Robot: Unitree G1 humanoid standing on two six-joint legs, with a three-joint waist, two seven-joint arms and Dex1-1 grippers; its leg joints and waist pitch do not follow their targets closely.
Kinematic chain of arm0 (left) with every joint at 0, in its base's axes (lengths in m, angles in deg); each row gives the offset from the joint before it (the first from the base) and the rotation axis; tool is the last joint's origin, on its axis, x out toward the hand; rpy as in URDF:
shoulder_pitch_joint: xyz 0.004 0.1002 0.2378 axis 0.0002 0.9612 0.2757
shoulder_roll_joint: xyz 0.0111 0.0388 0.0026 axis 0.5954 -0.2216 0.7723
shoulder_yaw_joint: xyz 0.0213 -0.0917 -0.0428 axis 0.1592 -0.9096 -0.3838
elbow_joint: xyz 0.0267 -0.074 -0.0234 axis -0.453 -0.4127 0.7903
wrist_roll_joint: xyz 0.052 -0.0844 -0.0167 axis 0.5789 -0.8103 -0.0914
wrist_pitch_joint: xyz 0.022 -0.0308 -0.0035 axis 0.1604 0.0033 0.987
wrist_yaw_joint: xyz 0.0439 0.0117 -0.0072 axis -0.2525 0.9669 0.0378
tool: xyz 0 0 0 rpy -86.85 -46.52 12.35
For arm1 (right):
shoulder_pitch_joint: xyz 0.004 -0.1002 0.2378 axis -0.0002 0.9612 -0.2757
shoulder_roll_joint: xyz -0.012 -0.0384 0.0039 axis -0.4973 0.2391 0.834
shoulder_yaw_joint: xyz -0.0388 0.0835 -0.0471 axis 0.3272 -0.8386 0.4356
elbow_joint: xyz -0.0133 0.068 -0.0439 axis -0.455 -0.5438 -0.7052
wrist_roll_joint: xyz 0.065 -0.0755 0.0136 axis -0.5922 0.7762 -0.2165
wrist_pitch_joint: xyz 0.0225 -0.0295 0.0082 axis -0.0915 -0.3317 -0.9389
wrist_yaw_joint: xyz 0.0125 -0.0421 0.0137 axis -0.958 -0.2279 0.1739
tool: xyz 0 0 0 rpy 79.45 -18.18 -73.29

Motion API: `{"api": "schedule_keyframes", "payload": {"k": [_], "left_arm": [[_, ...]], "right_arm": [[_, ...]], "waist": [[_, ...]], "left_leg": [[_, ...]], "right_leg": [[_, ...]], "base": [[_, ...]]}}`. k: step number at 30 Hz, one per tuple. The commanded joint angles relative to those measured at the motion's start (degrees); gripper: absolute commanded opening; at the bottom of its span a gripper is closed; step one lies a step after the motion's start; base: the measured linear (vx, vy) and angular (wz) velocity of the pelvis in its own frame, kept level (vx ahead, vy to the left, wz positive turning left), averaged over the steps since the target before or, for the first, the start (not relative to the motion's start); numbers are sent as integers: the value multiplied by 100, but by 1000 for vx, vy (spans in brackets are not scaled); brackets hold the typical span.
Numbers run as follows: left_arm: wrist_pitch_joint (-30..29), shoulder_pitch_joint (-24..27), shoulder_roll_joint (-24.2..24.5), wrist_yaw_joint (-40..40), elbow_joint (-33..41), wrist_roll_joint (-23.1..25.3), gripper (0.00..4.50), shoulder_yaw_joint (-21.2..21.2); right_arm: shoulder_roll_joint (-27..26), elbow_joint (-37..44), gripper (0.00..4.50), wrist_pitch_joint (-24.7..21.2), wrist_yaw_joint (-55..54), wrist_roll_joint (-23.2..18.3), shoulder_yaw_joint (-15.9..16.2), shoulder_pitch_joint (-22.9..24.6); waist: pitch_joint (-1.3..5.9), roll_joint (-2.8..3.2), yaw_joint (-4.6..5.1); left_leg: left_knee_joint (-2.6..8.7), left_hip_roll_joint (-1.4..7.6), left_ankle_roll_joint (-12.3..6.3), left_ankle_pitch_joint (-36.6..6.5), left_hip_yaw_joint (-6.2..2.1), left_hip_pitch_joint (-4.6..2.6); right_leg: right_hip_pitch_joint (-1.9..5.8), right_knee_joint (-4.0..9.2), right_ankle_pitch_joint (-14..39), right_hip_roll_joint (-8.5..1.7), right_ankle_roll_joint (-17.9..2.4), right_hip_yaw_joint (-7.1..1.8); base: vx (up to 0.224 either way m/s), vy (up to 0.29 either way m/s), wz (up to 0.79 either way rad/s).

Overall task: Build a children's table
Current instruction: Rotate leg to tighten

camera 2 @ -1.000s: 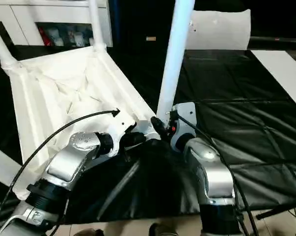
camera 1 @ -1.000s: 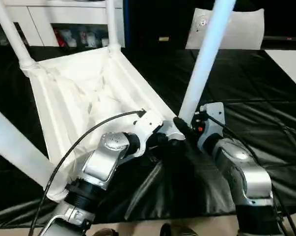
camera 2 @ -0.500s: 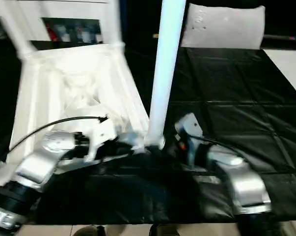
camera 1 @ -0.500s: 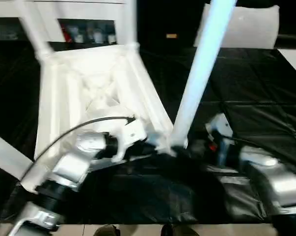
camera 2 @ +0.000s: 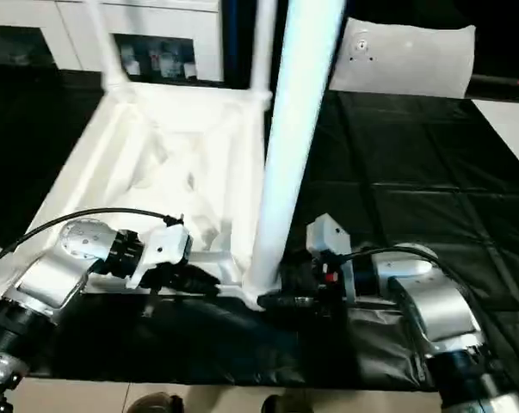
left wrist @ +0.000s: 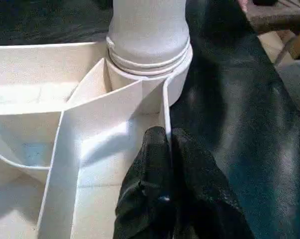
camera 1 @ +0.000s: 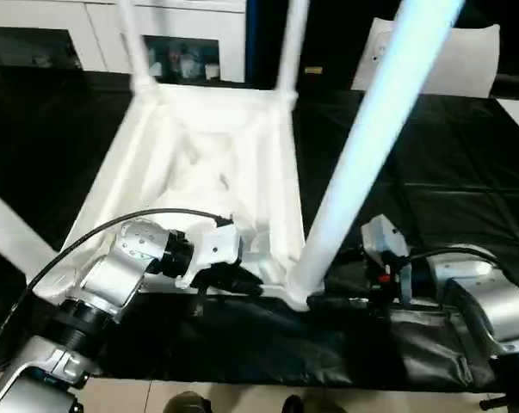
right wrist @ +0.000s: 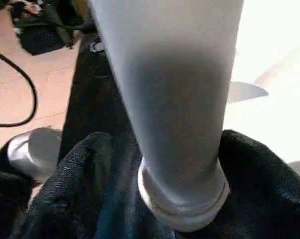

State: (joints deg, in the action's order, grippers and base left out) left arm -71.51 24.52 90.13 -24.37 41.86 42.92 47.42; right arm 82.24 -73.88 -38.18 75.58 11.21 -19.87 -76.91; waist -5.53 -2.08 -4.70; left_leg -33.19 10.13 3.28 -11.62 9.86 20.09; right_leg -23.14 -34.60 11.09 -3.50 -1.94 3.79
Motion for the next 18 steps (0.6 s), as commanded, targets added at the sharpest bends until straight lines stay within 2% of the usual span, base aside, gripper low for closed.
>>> {"api": "schedule_keyframes", "payload": {"k": [1, 3, 7, 8, 10, 13, 18], "left_arm": [[181, -29, 14, -385, -51, 136, 0, 389], [291, -97, 5, -459, -158, 119, 0, 442], [396, -126, -26, -519, -251, 142, 0, 451], [404, -129, -26, -529, -261, 142, 0, 454], [421, -134, -27, -539, -280, 140, 0, 454], [454, -142, -21, -547, -313, 134, 0, 461], [523, -176, -24, -508, -426, 176, 0, 461]], "right_arm": [[32, -84, 309, 105, 201, -74, 73, -121], [40, -218, 309, 213, 371, -143, 162, -221], [20, -362, 267, 368, 492, -42, 275, -295], [20, -384, 258, 397, 514, -30, 294, -305], [16, -417, 250, 437, 567, -17, 319, -319], [11, -446, 211, 459, 623, -25, 329, -338], [-2, -506, 198, 451, 673, -113, 357, -404]], "waist": [[386, -60, 14], [378, -65, -17], [354, -81, -41], [346, -83, -41], [340, -88, -39], [352, -89, -40], [348, -106, -45]], "left_leg": [[313, 339, -778, -97, -55, -20], [312, 349, -772, -144, -49, -24], [323, 354, -643, -351, -55, -21], [332, 353, -558, -463, -59, -23], [340, 350, -509, -517, -63, -28], [337, 352, -505, -460, -66, -24], [328, 348, -586, -368, -59, -17]], "right_leg": [[320, 291, 389, -519, -1444, -334], [313, 293, 458, -522, -1450, -337], [305, 319, 777, -535, -1396, -338], [304, 342, 993, -537, -1324, -341], [299, 357, 1117, -535, -1270, -343], [304, 337, 985, -529, -1266, -345], [306, 320, 811, -526, -1324, -339]], "base": [[0, 0, 0], [0, 0, 0], [0, 0, 0], [0, 0, 0], [0, 0, 0], [0, 0, 0], [0, 0, 0]]}}
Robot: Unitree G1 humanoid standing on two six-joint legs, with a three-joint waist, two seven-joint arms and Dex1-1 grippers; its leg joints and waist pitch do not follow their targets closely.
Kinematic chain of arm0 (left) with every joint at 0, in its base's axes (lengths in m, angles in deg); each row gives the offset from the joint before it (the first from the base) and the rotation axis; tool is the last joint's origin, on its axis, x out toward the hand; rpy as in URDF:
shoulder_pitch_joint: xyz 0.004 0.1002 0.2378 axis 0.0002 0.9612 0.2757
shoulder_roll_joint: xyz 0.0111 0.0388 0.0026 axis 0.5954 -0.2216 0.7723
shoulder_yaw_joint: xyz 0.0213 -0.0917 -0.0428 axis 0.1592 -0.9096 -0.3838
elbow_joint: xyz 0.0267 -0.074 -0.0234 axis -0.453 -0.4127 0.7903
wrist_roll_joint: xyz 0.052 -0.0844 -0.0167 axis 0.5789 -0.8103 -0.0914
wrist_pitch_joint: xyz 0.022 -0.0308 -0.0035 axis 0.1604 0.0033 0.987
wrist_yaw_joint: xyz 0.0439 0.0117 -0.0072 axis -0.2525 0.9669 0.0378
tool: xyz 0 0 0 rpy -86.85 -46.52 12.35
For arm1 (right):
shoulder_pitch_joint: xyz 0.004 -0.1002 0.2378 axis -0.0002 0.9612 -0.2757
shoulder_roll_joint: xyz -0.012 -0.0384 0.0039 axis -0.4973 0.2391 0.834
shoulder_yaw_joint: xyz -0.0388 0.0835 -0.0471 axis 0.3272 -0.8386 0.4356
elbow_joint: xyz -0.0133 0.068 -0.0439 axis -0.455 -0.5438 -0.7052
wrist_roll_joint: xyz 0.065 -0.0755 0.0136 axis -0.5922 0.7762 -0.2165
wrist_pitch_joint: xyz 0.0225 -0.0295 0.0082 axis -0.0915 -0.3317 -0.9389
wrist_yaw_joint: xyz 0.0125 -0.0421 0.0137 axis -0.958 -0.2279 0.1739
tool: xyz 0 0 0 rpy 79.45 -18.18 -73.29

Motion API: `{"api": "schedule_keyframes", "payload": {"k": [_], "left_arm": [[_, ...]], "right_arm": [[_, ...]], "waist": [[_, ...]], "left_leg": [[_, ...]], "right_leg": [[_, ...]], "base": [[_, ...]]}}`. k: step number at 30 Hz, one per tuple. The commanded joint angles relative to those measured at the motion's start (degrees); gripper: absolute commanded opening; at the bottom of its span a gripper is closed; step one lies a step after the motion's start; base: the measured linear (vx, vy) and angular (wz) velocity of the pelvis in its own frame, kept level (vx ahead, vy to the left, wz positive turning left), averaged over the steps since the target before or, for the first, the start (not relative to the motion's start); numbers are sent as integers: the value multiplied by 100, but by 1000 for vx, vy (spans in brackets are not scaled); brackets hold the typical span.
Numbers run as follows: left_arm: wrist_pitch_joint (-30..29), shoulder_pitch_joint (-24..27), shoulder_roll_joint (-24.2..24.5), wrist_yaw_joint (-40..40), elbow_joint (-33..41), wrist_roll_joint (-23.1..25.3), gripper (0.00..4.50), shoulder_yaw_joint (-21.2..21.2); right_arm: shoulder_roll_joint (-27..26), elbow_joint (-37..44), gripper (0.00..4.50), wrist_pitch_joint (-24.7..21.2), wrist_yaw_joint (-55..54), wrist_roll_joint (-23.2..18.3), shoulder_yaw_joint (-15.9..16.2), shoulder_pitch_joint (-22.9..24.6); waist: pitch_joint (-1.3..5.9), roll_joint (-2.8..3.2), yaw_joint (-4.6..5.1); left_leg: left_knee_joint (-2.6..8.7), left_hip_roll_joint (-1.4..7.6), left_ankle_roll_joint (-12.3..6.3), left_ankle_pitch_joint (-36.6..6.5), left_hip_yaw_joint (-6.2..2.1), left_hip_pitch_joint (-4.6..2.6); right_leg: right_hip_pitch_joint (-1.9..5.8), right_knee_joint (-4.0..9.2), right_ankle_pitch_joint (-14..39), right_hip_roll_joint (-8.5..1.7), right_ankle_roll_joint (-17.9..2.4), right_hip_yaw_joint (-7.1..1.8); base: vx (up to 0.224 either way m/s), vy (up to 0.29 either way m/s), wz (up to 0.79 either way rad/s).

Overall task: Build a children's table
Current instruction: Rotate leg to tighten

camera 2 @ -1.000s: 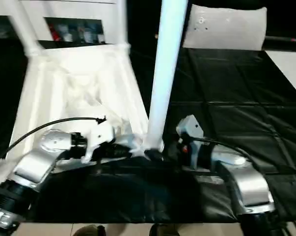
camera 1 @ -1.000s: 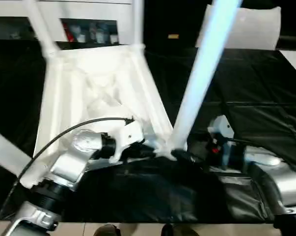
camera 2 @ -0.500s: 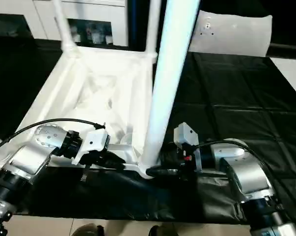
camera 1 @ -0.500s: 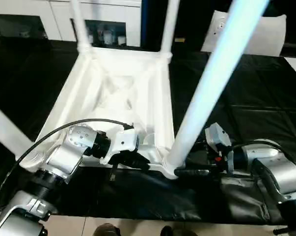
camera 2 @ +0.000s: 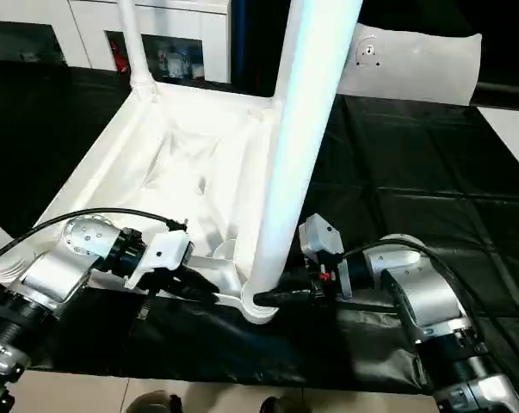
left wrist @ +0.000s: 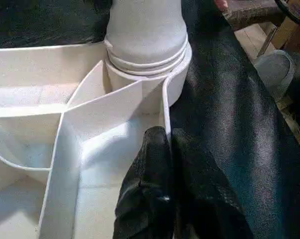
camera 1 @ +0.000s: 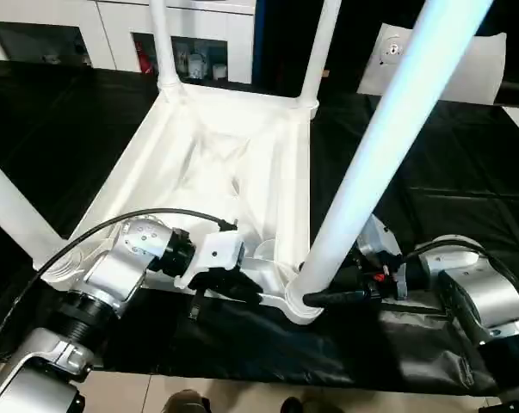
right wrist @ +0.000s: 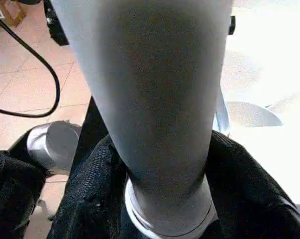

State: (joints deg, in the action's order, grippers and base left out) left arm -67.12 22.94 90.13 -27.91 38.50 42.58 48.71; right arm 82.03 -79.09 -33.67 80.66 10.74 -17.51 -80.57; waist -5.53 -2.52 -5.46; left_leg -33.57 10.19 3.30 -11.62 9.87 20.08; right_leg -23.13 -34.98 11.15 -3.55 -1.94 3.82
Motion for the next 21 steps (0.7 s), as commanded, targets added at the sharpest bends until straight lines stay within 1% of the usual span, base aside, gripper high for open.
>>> {"api": "schedule_keyframes", "payload": {"k": [1, 3, 5, 6, 7, 8, 9, 10, 11, 12, 13, 14, 15, 16, 17, 18, 19, 20, 21], "left_arm": [[60, -15, -52, -62, -104, 231, 0, 311], [42, -12, -72, 0, -112, 244, 0, 295], [-80, 16, -134, 159, -82, 248, 0, 247], [-239, 72, -215, 383, -2, 258, 0, 194], [-381, 133, -257, 543, 102, 288, 0, 181], [-381, 133, -257, 543, 102, 288, 0, 181], [-781, 226, -425, 945, 290, 285, 0, 91], [-781, 226, -425, 945, 290, 285, 0, 91], [-878, 241, -471, 1039, 324, 275, 0, 63], [-1007, 261, -531, 1166, 371, 262, 0, 25], [-1007, 261, -531, 1166, 371, 262, 0, 25], [-1419, 310, -778, 1564, 537, 210, 0, -82], [-1492, 319, -830, 1646, 566, 205, 0, -103], [-1998, 377, -1218, 2228, 755, 165, 0, -244], [-2175, 398, -1370, 2441, 816, 153, 0, -292], [-2315, 414, -1493, 2613, 862, 143, 0, -331], [-2551, 426, -1768, 3000, 901, 166, 0, -419], [-2551, 426, -1768, 3000, 901, 166, 0, -419], [-2856, 428, -2160, 3584, 964, 264, 0, -548]], "right_arm": [[-3, 61, 198, -73, 146, -122, 114, -21], [-19, 93, 196, -121, 133, -159, 107, -7], [-70, 249, 196, -310, 28, -257, 83, 81], [-142, 506, 196, -570, -173, -358, 68, 233], [-265, 680, 196, -793, -481, -379, 51, 338], [-265, 680, 196, -793, -481, -379, 51, 338], [-567, 922, 196, -1073, -1195, -204, 79, 496], [-567, 922, 196, -1073, -1195, -204, 79, 496], [-631, 963, 196, -1113, -1345, -148, 91, 523], [-719, 1017, 196, -1166, -1546, -73, 108, 560], [-719, 1017, 196, -1166, -1546, -73, 108, 560], [-1065, 1142, 196, -1497, -2156, 35, 93, 607], [-1138, 1163, 195, -1571, -2273, 47, 85, 611], [-1661, 1279, 195, -2072, -3079, 161, 28, 620], [-1850, 1308, 195, -2245, -3365, 215, 7, 613], [-1999, 1331, 195, -2385, -3594, 259, -8, 605], [-2279, 1339, 195, -2581, -4042, 409, -35, 567], [-2279, 1339, 195, -2581, -4042, 409, -35, 567], [-2636, 1347, 195, -2840, -4677, 600, -86, 496]], "waist": [[347, -63, 31], [341, -56, 31], [334, -55, 38], [319, -48, 38], [298, -28, 24], [287, -36, 22], [281, -36, 44], [229, 0, 51], [207, -22, 79], [192, -27, 110], [185, -25, 118], [143, -11, 153], [138, -22, 176], [118, -22, 227], [99, -23, 300], [113, -32, 333], [115, -18, 420], [111, 1, 447], [130, 26, 490]], "left_leg": [[366, 342, -588, -367, -59, -16], [369, 347, -580, -407, -61, -22], [372, 345, -571, -420, -59, -21], [377, 346, -560, -470, -59, -19], [387, 355, -515, -516, -68, -22], [409, 362, -467, -649, -72, -37], [417, 352, -425, -719, -78, -25], [448, 354, -299, -943, -78, -39], [454, 334, -256, -1122, -84, -42], [475, 315, -116, -1341, -127, -49], [470, 308, -103, -1426, -131, -72], [483, 303, -37, -1575, -142, -66], [487, 290, -21, -1667, -161, -70], [490, 266, 18, -1839, -190, -72], [507, 254, 121, -1952, -212, -71], [501, 238, 149, -2020, -243, -70], [534, 246, 199, -2072, -282, -36], [560, 249, 194, -2132, -304, -9], [588, 267, 167, -2201, -329, 14]], "right_leg": [[306, 359, 805, -521, -1324, -342], [298, 369, 906, -522, -1311, -340], [298, 374, 923, -514, -1309, -341], [291, 392, 1007, -514, -1294, -343], [283, 398, 1091, -522, -1247, -352], [274, 436, 1299, -522, -1187, -352], [281, 440, 1444, -526, -1157, -350], [235, 502, 1813, -512, -1051, -357], [231, 546, 2200, -525, -957, -352], [233, 632, 3112, -556, -657, -342], [205, 667, 3334, -560, -571, -344], [176, 698, 3614, -547, -474, -342], [173, 729, 3829, -559, -399, -322], [155, 781, 4209, -568, -237, -295], [134, 809, 4330, -545, -184, -252], [171, 836, 4453, -562, -91, -215], [216, 837, 4373, -564, -50, -179], [243, 850, 4329, -555, -24, -134], [296, 870, 4111, -567, 0, -109]], "base": [[0, 0, 0], [0, 0, 0], [0, 0, 0], [0, 0, 0], [0, 0, 0], [0, 0, 0], [0, 0, 0], [0, 0, 0], [0, 0, 0], [0, 0, 0], [-55, -2, -4], [-57, 0, -2], [-88, 6, -5], [-60, 8, -5], [-52, 18, -9], [0, 0, 0], [0, 0, 0], [-60, 67, -26], [-60, 67, -26]]}}
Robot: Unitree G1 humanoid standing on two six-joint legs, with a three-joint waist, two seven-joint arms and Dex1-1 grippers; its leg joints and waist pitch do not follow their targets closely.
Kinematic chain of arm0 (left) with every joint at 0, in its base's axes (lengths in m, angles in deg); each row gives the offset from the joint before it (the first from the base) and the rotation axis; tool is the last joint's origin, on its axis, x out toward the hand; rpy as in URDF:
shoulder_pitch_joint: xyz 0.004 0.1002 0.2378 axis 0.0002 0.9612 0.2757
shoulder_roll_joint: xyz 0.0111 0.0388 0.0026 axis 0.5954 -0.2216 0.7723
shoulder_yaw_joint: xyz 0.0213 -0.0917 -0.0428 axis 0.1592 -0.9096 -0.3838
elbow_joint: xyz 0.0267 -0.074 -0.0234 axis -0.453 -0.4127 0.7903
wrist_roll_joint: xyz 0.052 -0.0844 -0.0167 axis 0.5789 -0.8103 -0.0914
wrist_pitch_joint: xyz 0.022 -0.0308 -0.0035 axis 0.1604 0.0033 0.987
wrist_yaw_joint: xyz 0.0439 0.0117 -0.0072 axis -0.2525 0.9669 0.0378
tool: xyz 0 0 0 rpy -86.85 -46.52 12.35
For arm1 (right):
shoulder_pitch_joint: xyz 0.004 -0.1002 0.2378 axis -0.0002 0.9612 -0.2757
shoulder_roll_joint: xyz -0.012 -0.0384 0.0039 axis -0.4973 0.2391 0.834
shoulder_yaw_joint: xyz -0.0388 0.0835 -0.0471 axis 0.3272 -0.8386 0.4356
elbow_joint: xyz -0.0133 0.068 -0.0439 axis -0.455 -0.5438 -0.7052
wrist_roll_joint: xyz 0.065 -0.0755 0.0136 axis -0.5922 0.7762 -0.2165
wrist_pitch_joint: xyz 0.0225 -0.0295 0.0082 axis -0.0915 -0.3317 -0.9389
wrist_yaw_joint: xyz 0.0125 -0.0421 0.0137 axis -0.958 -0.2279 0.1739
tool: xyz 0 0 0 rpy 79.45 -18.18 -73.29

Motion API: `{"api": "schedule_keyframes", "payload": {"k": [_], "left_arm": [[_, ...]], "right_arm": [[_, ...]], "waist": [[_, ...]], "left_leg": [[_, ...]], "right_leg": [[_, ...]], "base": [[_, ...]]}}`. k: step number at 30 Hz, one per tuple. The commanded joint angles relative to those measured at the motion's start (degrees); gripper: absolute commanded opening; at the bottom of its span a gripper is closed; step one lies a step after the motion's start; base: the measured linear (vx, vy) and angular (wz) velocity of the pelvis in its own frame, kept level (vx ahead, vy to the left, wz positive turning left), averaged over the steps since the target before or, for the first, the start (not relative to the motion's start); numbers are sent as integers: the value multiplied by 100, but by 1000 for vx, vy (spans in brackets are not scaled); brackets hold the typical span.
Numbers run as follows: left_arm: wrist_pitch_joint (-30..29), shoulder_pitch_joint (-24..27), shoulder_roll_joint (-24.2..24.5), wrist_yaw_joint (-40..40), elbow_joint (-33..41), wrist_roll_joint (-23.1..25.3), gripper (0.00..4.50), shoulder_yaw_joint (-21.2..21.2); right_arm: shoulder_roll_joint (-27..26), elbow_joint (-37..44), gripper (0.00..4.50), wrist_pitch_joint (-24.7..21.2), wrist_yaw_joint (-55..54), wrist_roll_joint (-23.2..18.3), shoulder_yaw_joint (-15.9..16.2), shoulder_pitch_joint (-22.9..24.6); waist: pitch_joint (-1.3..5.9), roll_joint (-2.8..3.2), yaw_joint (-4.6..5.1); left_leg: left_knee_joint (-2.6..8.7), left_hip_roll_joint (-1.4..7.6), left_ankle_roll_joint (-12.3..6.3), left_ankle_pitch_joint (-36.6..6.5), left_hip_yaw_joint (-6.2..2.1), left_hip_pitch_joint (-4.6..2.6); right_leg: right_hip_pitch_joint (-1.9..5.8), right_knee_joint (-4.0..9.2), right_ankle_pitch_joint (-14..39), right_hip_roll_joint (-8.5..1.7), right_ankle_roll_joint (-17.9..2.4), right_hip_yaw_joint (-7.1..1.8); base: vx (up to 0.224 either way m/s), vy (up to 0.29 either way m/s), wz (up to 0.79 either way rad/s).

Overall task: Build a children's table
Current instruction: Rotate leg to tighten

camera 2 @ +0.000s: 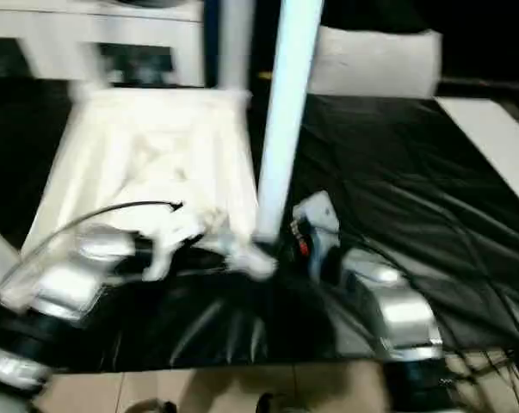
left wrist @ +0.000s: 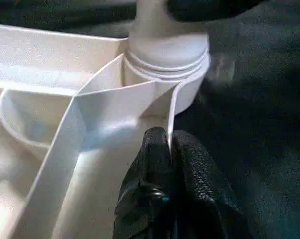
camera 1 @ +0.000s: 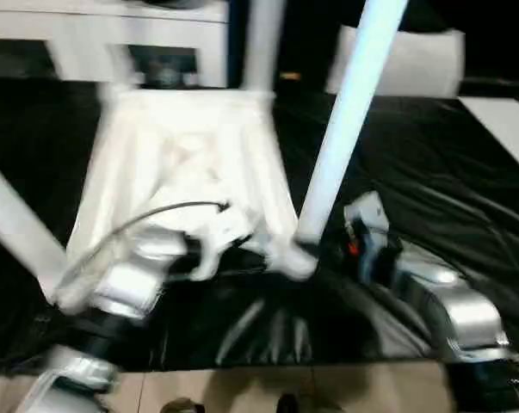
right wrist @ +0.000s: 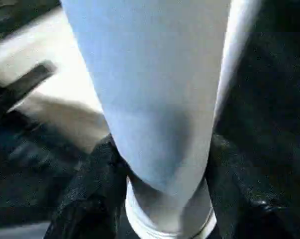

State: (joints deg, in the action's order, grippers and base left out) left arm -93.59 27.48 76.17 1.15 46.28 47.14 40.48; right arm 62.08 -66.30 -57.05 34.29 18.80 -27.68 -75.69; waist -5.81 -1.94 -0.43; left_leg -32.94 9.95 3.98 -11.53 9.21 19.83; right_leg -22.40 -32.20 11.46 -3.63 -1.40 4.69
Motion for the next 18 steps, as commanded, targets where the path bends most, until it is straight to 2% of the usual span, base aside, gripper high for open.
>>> {"api": "schedule_keyframes", "payload": {"k": [1, 2, 4, 6, 8, 10, 11, 12, 13, 15, 16, 17, 18], "left_arm": [[-214, -27, -770, 687, 187, -190, 0, 273], [-469, -60, -1126, 1231, 240, -62, 0, 152], [-587, -87, -1278, 1425, 273, -4, 0, 119], [-659, -98, -1328, 1469, 295, 10, 0, 111], [-604, -124, -1266, 1412, 321, 94, 0, 184], [-572, -113, -1170, 1316, 341, 104, 0, 189], [-621, -101, -1107, 1285, 365, 97, 0, 146], [-591, -88, -1018, 1238, 377, 92, 0, 110], [-569, -81, -964, 1216, 383, 88, 0, 86], [-521, 20, -562, 895, 522, 63, 0, 69], [-470, 57, -423, 758, 545, 51, 0, 79], [-470, 57, -423, 758, 545, 51, 0, 79], [-434, 76, -348, 682, 552, 45, 0, 86]], "right_arm": [[-646, 68, 195, -505, -48, -205, 930, 6], [-992, -29, 195, -777, -597, -141, 769, -119], [-1148, -32, 195, -878, -795, -165, 692, -146], [-1182, 4, 195, -911, -837, -171, 698, -139], [-1228, 70, 251, -895, -901, -179, 668, -86], [-1244, 93, 264, -801, -907, -193, 584, -62], [-1220, 131, 274, -721, -901, -157, 556, -49], [-1168, 167, 287, -629, -887, -111, 548, -27], [-1127, 190, 301, -575, -877, -76, 558, -14], [-843, 359, 315, -294, -643, -112, 497, 99], [-707, 402, 322, -168, -512, -134, 488, 149], [-707, 402, 322, -168, -512, -134, 488, 149], [-624, 423, 340, -95, -434, -147, 488, 178]], "waist": [[138, 6, 56], [124, 30, 102], [119, 7, 139], [98, -4, 140], [100, 22, 145], [95, 36, 139], [107, 22, 134], [114, 52, 124], [128, 36, 119], [132, 29, 94], [148, 27, 83], [149, 24, 86], [152, 18, 91]], "left_leg": [[541, 308, 66, -2349, -275, 4], [540, 325, 66, -2549, -290, -55], [535, 300, -2, -2607, -281, -71], [522, 269, -116, -2446, -251, -83], [561, 297, -139, -2365, -271, -20], [570, 300, -127, -2401, -268, -27], [568, 303, -132, -2338, -261, -18], [571, 308, -136, -2274, -262, -8], [574, 317, -162, -2111, -241, 10], [575, 318, -231, -1905, -207, 18], [573, 327, -264, -1757, -202, 42], [583, 328, -298, -1645, -198, 82], [580, 323, -320, -1634, -183, 83]], "right_leg": [[189, 624, 3822, -556, -165, -176], [161, 636, 3621, -556, -271, -145], [163, 680, 3473, -571, -266, -134], [112, 694, 3529, -605, -264, -171], [143, 656, 3376, -607, -280, -198], [124, 640, 3258, -611, -326, -224], [133, 631, 3160, -622, -356, -240], [140, 610, 3047, -625, -391, -252], [147, 586, 2792, -616, -460, -270], [152, 559, 2534, -617, -553, -295], [179, 520, 2323, -622, -618, -307], [206, 484, 2170, -606, -671, -300], [199, 493, 2183, -599, -674, -302]], "base": [[-51, 77, -21], [-24, 68, -9], [-15, 63, -6], [0, 0, 0], [0, 0, 0], [0, 0, 0], [0, 0, 0], [0, 0, 0], [0, 0, 0], [0, 0, 0], [0, 0, 0], [0, 0, 0], [0, 0, 0]]}}
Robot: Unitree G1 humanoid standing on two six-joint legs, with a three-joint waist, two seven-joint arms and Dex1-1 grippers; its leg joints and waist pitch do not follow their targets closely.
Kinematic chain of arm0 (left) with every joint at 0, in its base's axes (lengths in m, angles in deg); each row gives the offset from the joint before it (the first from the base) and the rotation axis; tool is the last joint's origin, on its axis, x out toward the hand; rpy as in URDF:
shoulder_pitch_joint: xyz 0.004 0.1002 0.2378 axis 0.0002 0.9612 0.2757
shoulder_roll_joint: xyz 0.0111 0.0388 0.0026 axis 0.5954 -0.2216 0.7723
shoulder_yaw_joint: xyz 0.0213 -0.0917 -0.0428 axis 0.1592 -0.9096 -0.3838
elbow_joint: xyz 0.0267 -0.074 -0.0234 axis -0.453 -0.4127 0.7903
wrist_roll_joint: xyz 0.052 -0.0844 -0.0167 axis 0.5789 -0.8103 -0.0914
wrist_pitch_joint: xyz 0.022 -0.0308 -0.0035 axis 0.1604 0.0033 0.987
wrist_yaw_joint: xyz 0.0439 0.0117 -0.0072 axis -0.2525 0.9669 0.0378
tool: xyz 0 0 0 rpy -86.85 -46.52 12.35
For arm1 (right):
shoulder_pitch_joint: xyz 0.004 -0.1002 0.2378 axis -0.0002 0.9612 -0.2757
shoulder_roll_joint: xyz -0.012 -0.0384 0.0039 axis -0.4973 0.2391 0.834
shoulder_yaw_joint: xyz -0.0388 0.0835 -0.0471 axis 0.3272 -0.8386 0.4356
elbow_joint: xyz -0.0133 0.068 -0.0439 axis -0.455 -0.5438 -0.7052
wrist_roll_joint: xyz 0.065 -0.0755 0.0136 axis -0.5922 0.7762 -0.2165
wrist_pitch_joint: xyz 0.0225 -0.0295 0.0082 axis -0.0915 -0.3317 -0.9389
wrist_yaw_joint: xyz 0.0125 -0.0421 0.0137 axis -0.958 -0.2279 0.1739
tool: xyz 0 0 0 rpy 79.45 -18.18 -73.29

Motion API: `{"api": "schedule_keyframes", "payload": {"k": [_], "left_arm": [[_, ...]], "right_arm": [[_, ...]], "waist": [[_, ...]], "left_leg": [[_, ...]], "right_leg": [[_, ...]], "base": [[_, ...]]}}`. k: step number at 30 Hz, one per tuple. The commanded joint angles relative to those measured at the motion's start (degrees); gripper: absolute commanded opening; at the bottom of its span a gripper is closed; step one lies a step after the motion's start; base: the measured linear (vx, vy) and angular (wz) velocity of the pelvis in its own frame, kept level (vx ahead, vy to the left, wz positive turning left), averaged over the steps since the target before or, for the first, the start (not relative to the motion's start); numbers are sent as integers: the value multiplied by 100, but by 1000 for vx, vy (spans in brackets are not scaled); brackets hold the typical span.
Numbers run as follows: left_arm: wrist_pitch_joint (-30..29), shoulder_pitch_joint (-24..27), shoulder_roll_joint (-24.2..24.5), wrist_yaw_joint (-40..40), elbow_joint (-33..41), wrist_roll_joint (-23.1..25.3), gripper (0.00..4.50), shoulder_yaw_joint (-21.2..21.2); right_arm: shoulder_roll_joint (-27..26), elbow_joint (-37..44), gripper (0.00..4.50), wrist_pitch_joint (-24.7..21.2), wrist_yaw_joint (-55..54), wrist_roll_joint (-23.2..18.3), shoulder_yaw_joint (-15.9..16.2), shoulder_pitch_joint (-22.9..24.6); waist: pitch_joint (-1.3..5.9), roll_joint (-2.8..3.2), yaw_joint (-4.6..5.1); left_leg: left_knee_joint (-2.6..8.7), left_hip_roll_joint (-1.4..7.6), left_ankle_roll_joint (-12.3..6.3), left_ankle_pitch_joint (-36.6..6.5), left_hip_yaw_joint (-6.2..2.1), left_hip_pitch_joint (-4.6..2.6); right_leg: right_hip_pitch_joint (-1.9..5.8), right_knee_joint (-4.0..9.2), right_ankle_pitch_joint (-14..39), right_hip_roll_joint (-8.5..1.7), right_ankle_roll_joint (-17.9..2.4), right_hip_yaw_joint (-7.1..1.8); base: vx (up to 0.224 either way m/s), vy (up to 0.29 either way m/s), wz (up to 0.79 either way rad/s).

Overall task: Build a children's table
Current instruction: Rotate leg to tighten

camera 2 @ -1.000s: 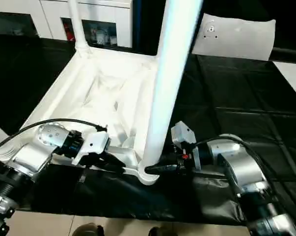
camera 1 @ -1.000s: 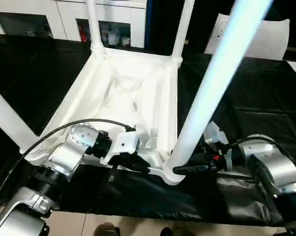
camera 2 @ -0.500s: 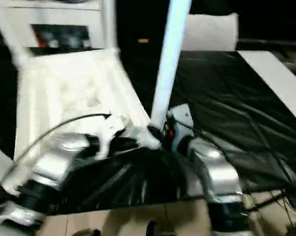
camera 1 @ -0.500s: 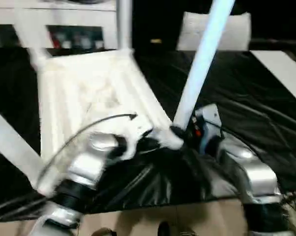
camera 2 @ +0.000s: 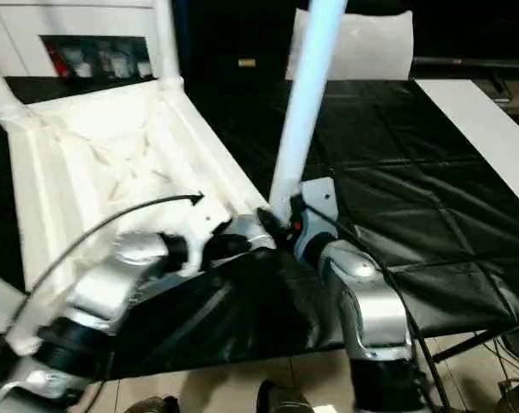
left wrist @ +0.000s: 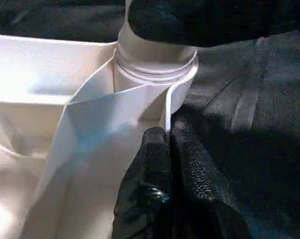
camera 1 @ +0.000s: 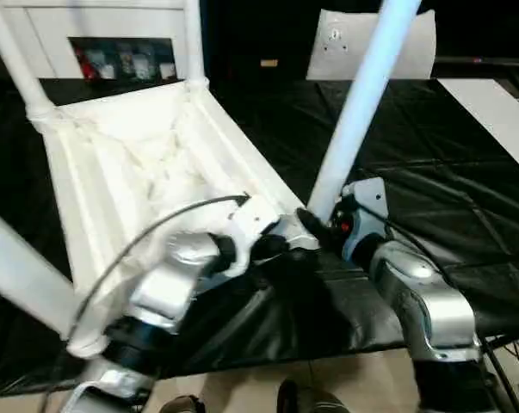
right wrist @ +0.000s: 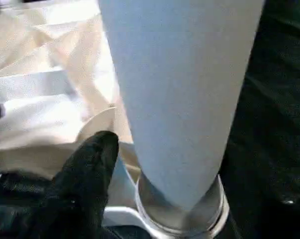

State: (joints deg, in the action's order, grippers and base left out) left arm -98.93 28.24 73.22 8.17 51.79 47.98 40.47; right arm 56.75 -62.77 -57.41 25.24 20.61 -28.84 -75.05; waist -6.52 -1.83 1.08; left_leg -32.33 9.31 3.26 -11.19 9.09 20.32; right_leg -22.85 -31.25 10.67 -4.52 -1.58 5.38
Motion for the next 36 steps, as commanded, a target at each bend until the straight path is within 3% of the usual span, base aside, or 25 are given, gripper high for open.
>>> {"api": "schedule_keyframes", "payload": {"k": [1, 4, 5, 8, 10, 11, 13, 14, 16, 21, 24, 33, 36], "left_arm": [[268, 44, 105, -192, 1, -48, 0, 103], [672, 140, 464, -636, -30, -96, 0, 129], [904, 190, 680, -975, -33, -133, 0, 192], [1162, 227, 952, -1422, -44, -158, 0, 327], [1564, 204, 1301, -1876, -123, -147, 0, 543], [1657, 184, 1388, -2025, -152, -176, 0, 581], [1837, 89, 1482, -2270, -288, -273, 0, 567], [1944, 12, 1535, -2433, -391, -303, 0, 598], [2130, -83, 1642, -2716, -521, -308, 0, 689], [2484, -278, 1783, -3150, -802, -305, 0, 839], [2714, -412, 1817, -3405, -1007, -301, 0, 927], [3113, -618, 1839, -3911, -1222, -256, 0, 1177], [3180, -647, 1815, -3973, -1250, -246, 0, 1225]], "right_arm": [[76, 102, 353, 86, 667, -372, 562, 179], [501, 171, 363, 388, 1180, -469, 443, 306], [741, 149, 385, 596, 1466, -465, 384, 334], [1011, 80, 402, 852, 1808, -452, 349, 332], [1300, -10, 422, 1088, 2274, -563, 310, 301], [1408, -52, 436, 1155, 2454, -605, 308, 277], [1676, -238, 447, 1440, 2821, -613, 359, 212], [1806, -331, 447, 1562, 3078, -668, 402, 185], [1937, -452, 447, 1697, 3407, -751, 448, 148], [2168, -694, 447, 1982, 4091, -911, 545, 43], [2346, -898, 419, 2082, 4561, -1025, 655, -58], [2474, -1431, 349, 2317, 5173, -1038, 846, -415], [2463, -1503, 317, 2369, 5298, -1056, 918, -500]], "waist": [[225, 8, -83], [259, -21, -109], [264, -31, -131], [286, -46, -190], [362, -28, -232], [340, -31, -263], [357, -20, -318], [354, -48, -331], [348, -35, -344], [333, -59, -372], [326, -72, -389], [388, -95, -480], [381, -94, -510]], "left_leg": [[493, 389, -272, -1654, -152, -4], [467, 396, -407, -1413, -118, 15], [451, 379, -457, -1298, -97, 23], [401, 382, -555, -934, -39, 4], [353, 367, -658, -462, -20, 40], [314, 359, -797, -213, 16, 27], [302, 371, -889, -100, 28, -10], [300, 369, -932, -64, 23, -6], [301, 393, -943, -130, 13, -18], [320, 404, -758, -585, 12, -45], [328, 410, -654, -695, 10, -54], [279, 425, -822, -188, 17, -35], [273, 423, -845, -228, 23, -19]], "right_leg": [[214, 421, 2323, -524, -668, -380], [225, 381, 2129, -502, -751, -386], [237, 379, 2124, -503, -751, -386], [207, 324, 1752, -482, -895, -405], [282, 198, 1049, -470, -1033, -399], [235, 118, 391, -420, -1190, -409], [249, 72, 195, -415, -1322, -395], [261, 53, 156, -412, -1393, -381], [258, 52, 247, -418, -1440, -378], [257, 136, 993, -451, -1353, -378], [249, 158, 1226, -447, -1293, -380], [280, 21, 471, -456, -1503, -374], [284, 33, 597, -457, -1501, -367]], "base": [[0, 0, 0], [17, -15, 1], [50, -53, 1], [58, -61, 3], [60, -61, 2], [0, 0, 0], [0, 0, 0], [0, 0, 0], [0, 0, 0], [0, 0, 0], [0, 0, 0], [0, 0, 0], [0, 0, 0]]}}
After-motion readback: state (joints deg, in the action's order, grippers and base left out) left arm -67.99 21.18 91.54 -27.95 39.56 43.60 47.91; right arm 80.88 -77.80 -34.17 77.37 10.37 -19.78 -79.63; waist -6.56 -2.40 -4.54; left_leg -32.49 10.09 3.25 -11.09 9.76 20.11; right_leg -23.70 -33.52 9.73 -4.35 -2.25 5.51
